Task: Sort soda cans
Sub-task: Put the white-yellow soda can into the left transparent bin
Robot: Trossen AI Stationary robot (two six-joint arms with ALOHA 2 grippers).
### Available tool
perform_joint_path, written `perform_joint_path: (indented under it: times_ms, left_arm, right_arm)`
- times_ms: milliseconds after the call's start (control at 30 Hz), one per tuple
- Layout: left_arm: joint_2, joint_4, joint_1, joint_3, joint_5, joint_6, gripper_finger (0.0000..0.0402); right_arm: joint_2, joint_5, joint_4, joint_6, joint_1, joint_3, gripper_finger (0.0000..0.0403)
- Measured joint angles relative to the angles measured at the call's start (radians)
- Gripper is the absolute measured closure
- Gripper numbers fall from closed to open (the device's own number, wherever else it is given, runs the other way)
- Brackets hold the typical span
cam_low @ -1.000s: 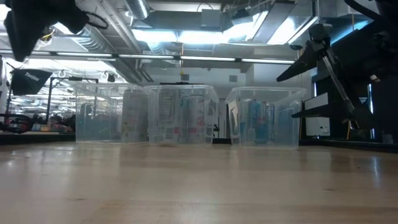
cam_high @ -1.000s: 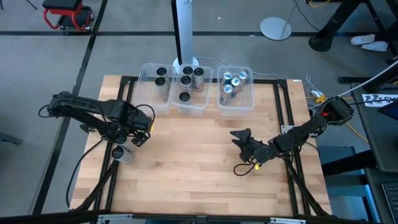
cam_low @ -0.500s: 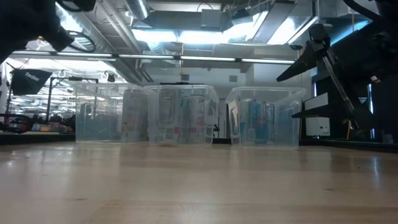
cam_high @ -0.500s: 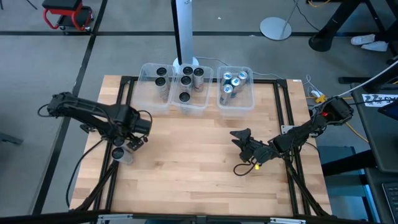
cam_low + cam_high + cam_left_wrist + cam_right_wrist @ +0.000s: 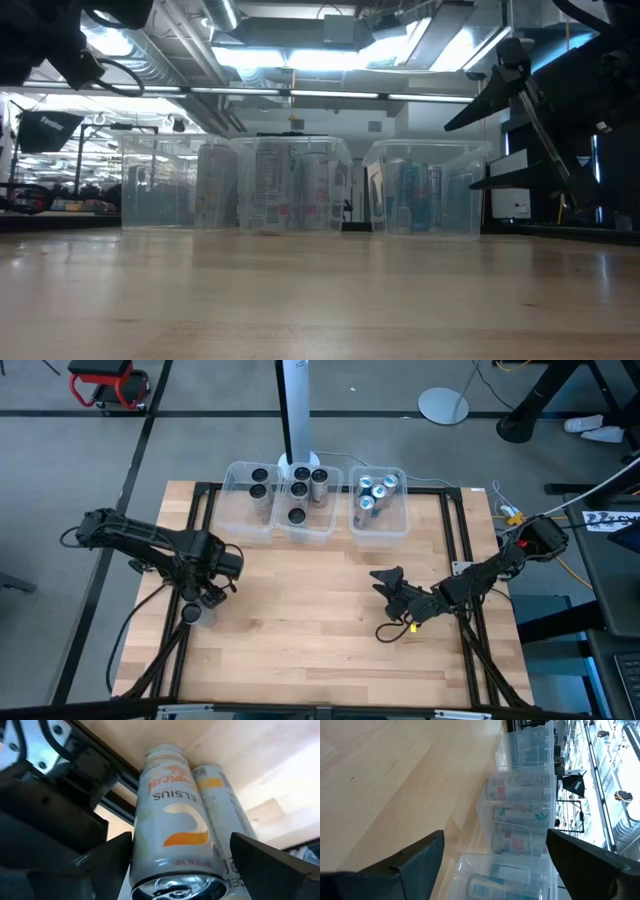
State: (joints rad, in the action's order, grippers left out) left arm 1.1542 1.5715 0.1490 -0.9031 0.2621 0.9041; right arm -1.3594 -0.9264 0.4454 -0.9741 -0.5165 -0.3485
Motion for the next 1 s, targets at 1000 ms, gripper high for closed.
perform_joint_path:
  times_ms: [1000]
  left_arm:
    - [0.000, -0.001, -0.003, 0.077, -0.034, -0.131, 0.0133]
  right_arm:
    - [0.000, -0.001, 0.003, 0.000, 0.000, 0.000, 0.0055]
